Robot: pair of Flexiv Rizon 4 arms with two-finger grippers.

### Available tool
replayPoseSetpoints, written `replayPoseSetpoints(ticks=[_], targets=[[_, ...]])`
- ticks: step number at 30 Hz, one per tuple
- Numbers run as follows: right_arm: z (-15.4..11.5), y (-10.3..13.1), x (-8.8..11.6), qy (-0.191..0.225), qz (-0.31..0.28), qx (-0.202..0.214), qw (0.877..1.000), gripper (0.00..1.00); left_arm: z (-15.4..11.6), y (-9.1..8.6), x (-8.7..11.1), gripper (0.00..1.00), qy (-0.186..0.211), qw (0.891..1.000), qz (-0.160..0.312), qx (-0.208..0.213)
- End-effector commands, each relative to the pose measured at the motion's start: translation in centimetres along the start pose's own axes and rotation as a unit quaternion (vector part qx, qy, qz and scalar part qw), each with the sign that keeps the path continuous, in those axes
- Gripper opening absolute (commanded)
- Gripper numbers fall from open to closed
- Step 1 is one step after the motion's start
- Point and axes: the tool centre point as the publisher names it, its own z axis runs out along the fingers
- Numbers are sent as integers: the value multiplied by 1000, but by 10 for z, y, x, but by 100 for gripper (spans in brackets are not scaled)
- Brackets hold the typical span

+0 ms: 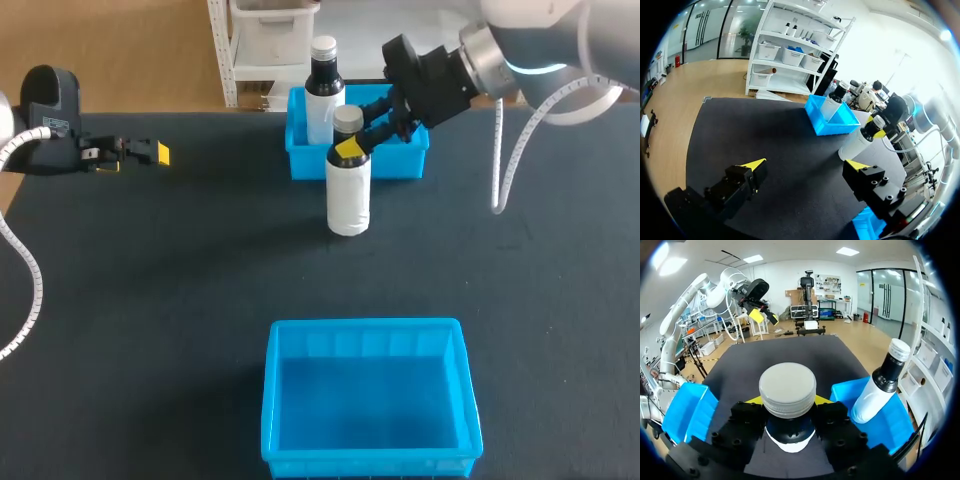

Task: Pick up the bottle, and place it in the far bin if it is heavy, or in the near bin if it is light.

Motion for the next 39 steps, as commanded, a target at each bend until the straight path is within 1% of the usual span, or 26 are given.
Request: replayPoseSetpoints(ticks=[1, 10, 16, 28, 35, 39], targets=[[-12, 6, -8, 4, -5, 9, 1000, 0, 0, 0, 0, 100, 0, 1000, 0, 0], [-48, 10, -29, 15, -19, 27, 999, 0, 0, 0, 0, 100, 0, 1000, 0, 0], [-81, 15, -37, 27, -19, 41, 999, 0, 0, 0, 0, 100, 0, 1000, 0, 0], [-152, 22, -30, 49, 2, 87, 995, 0, 0, 0, 0, 100, 0, 1000, 0, 0], [-189, 37, -20, 53, 12, 109, 993, 0, 0, 0, 0, 100, 0, 1000, 0, 0], [-206, 50, -15, 50, 20, 123, 991, 0, 0, 0, 0, 100, 0, 1000, 0, 0]])
